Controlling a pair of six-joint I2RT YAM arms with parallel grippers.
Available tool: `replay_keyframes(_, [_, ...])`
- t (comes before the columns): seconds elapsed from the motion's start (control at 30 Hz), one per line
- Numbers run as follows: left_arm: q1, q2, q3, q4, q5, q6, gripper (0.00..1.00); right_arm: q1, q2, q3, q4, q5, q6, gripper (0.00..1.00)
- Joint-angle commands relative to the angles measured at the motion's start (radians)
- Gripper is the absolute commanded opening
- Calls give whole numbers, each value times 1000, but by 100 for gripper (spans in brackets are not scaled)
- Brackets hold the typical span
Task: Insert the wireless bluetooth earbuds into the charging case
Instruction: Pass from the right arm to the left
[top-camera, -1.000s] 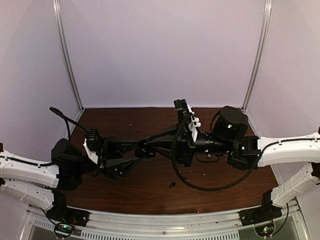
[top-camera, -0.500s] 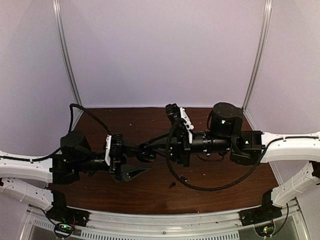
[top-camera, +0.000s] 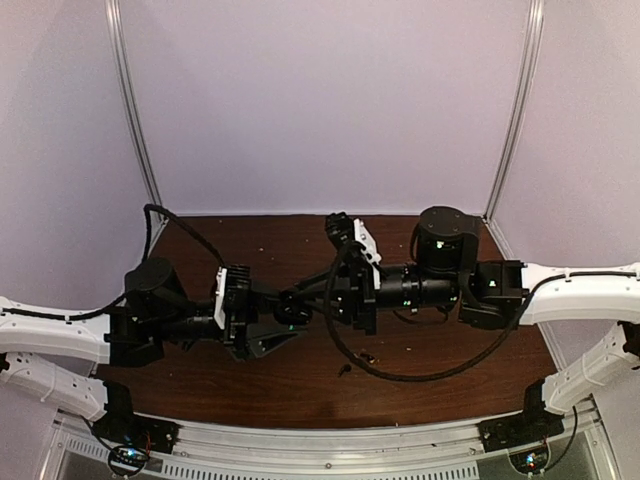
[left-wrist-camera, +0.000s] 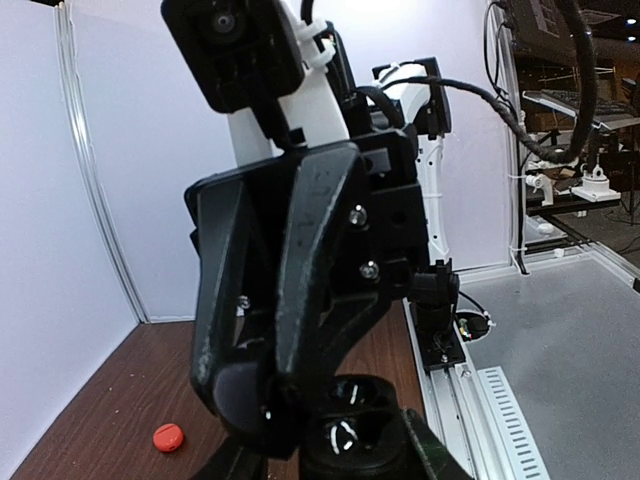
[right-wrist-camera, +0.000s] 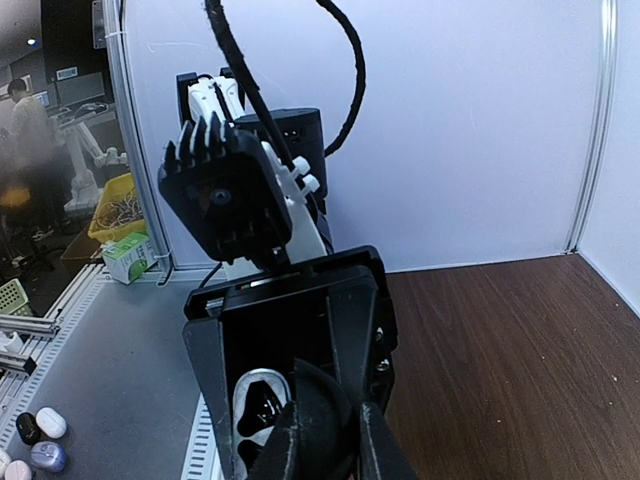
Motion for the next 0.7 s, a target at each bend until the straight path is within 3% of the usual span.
replay_keyframes(0.0, [4,14,16,101,33,-12,43,4,12,24,22,14,-4,0])
replay_keyframes(0.43, [5,31,8,107,40,-14,34,5,9,26,18,10,-11,0])
replay_keyframes(0.67, [4,17,-4,113,38,-7,18,5,9,24,18,5,-12,2])
